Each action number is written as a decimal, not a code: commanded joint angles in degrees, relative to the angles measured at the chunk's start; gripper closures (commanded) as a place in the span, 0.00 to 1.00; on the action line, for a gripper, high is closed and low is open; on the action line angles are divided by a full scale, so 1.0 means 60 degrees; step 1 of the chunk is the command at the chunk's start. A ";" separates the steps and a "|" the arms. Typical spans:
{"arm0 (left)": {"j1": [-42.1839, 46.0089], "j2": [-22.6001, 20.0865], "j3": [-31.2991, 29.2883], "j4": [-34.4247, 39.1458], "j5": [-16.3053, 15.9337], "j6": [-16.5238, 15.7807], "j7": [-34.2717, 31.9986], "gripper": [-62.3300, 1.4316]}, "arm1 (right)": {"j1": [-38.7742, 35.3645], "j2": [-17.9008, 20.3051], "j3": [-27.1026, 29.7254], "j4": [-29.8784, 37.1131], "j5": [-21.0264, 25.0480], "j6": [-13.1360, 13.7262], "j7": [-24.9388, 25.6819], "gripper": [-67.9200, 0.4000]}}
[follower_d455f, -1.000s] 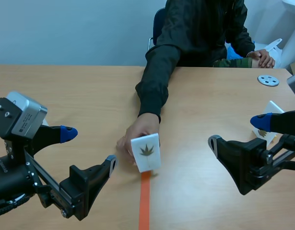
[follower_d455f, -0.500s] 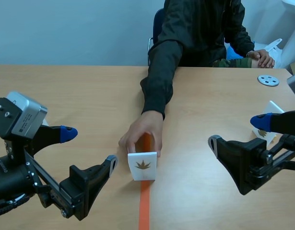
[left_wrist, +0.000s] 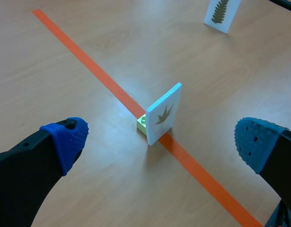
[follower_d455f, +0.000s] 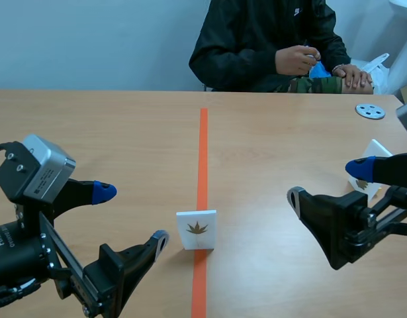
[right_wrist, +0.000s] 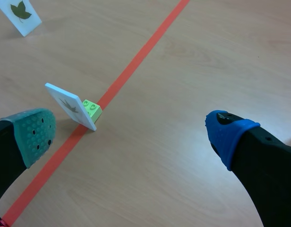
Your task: Sort the leaf by its shape. The table is split by an orange tape line. A compound leaf with several leaflets goes to the left side, a simple leaf with one blade goes to the right side. Return to the home posture when a red brick is placed on the table.
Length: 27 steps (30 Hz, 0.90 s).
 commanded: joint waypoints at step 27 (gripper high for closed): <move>-0.3865 0.0987 0.3038 -0.5293 0.1887 -0.0157 -0.2914 0.00 | 0.0117 0.0047 0.0106 0.0026 -0.0138 -0.0007 0.0171 0.00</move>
